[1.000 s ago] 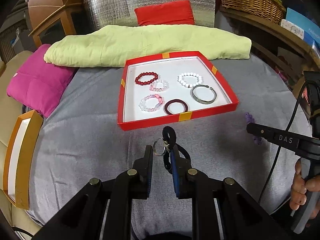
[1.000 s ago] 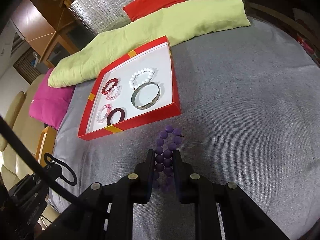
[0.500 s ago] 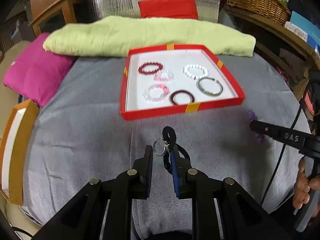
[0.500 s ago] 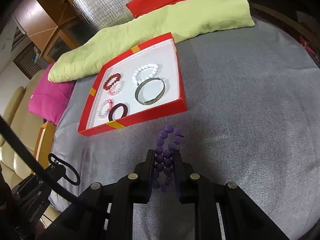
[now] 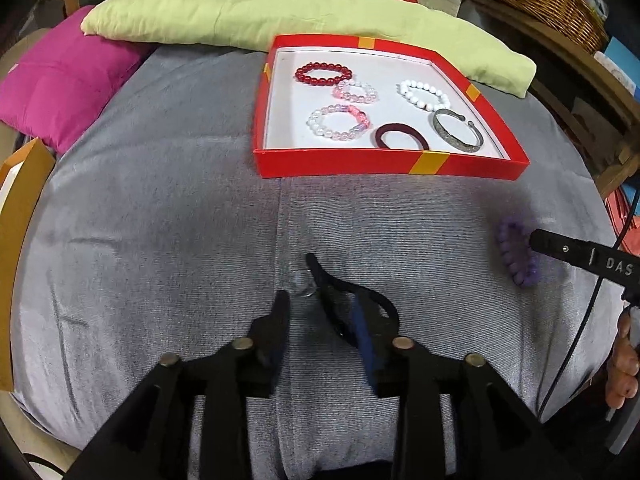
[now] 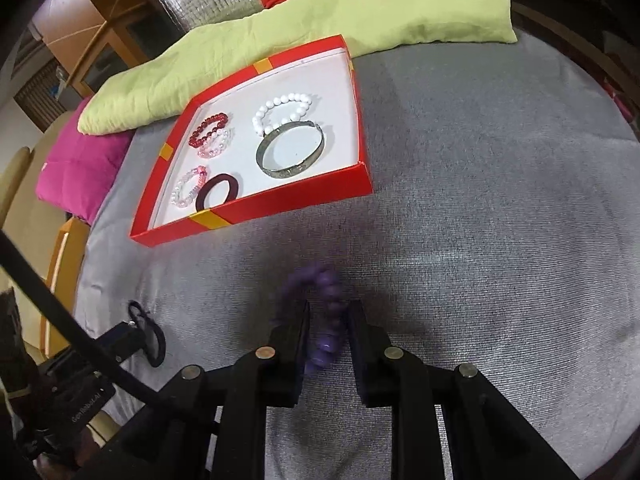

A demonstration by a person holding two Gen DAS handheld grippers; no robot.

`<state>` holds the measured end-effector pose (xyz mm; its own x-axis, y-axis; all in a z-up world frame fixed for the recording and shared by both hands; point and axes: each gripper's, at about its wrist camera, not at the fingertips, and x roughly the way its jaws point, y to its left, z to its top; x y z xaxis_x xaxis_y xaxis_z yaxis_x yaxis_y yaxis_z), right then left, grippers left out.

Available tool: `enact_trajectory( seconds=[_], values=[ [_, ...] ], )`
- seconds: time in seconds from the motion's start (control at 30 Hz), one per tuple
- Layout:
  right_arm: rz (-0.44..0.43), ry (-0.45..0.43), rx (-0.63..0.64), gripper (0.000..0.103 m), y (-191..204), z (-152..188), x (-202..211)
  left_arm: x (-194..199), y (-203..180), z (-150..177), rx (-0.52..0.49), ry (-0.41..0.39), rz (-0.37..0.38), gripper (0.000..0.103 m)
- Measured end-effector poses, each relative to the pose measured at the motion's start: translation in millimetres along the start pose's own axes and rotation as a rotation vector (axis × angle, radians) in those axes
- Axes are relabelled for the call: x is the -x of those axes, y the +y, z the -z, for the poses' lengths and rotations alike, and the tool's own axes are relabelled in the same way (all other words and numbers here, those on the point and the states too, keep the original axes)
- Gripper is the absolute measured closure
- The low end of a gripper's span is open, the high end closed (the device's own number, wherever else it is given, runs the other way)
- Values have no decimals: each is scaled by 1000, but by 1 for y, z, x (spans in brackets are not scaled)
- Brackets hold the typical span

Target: Organize jewelry

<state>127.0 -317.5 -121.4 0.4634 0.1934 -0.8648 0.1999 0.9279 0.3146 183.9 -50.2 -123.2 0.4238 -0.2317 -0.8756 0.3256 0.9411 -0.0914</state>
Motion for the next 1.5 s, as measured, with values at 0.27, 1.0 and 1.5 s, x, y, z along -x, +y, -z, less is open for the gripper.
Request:
enact_trajectory(
  seconds=[0.27, 1.0, 1.5],
  values=[
    [-65, -45, -108, 53, -20, -7, 16, 8, -8, 1, -16, -18, 21, 53],
    [103, -14, 209, 92, 29, 13, -12, -2, 5, -1, 48, -17, 70, 95],
    [-83, -84, -2, 92, -6, -5, 17, 16, 1, -4, 8, -38, 27, 96]
  ],
)
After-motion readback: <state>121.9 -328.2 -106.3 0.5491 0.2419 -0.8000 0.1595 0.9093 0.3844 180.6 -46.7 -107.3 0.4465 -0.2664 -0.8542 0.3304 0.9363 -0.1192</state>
